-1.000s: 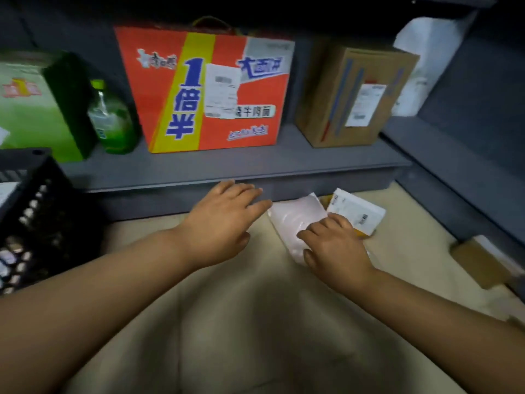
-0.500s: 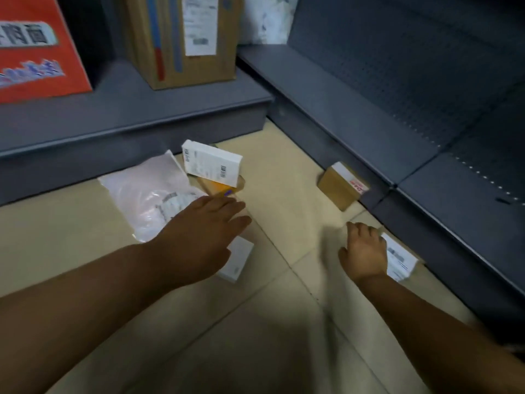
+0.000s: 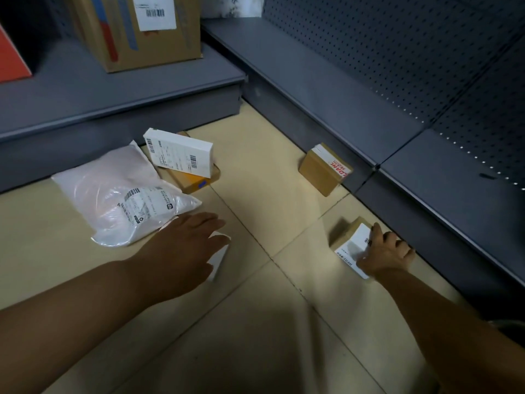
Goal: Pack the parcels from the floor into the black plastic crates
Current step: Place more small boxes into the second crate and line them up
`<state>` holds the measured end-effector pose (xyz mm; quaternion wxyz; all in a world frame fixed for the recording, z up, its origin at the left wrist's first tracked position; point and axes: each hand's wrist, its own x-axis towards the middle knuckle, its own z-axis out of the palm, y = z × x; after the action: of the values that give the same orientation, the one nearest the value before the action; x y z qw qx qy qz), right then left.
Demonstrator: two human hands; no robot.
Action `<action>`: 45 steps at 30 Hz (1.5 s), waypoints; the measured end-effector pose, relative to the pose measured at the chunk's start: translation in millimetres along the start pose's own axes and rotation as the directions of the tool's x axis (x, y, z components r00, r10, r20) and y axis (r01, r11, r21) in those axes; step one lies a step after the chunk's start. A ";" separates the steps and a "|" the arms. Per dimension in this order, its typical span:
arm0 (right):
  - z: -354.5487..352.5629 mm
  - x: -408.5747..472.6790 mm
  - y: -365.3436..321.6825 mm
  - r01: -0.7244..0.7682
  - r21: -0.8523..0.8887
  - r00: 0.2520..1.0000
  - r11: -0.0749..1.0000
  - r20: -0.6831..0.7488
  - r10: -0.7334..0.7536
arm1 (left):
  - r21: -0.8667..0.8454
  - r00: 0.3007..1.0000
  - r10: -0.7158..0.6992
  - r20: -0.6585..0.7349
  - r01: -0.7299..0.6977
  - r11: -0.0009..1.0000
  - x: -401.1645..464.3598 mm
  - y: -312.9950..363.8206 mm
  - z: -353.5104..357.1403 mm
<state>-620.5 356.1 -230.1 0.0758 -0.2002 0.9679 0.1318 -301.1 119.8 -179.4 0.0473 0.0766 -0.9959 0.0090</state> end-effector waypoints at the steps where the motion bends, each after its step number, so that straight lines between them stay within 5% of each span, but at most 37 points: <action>1: 0.4 -3.3 -2.3 0.008 0.031 1.000 0.999 -0.008 -0.008 | 0.003 1.000 -0.005 0.010 0.005 1.000 -1.7 -0.9 -0.3; 8: -11.6 -31.9 -61.8 0.076 0.431 0.995 0.899 -0.092 -0.040 | 0.038 0.999 -0.054 -0.007 0.054 0.998 -20.2 -11.4 -7.6; 16: -48.1 -102.8 -175.9 0.261 0.856 0.949 0.446 -0.141 -0.283 | -0.109 0.967 -0.254 -0.002 0.252 0.961 -50.8 -17.2 -29.8; 21: -71.5 -161.0 -233.4 0.225 0.959 0.891 0.172 -0.131 -0.435 | -0.307 0.869 -0.489 0.075 0.487 0.818 -71.2 -21.3 -34.1; 25: -93.0 -208.6 -266.8 0.051 0.998 0.838 0.036 -0.023 -0.545 | -0.605 0.753 -0.653 -0.082 0.483 0.633 -92.3 -29.0 -45.2; 30: -119.6 -251.0 -308.2 0.010 1.000 0.782 0.011 -0.001 -0.624 | -0.659 0.622 -0.754 -0.210 0.480 0.579 -136.0 -47.0 -59.7; 40: -187.0 -351.4 -380.4 0.043 0.998 0.509 0.048 0.020 -0.861 | -0.543 0.563 -0.779 -0.276 0.578 0.609 -273.6 -100.6 -127.2; 45: -217.1 -433.9 -422.8 0.071 0.996 0.428 0.061 0.025 -0.903 | -0.505 0.422 -0.849 -0.319 0.682 0.529 -352.1 -115.1 -159.3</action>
<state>-74.5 79.4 -31.5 0.5683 -0.4097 0.5771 -0.4196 77.8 63.5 -53.3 0.3298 0.5134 -0.7791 -0.1435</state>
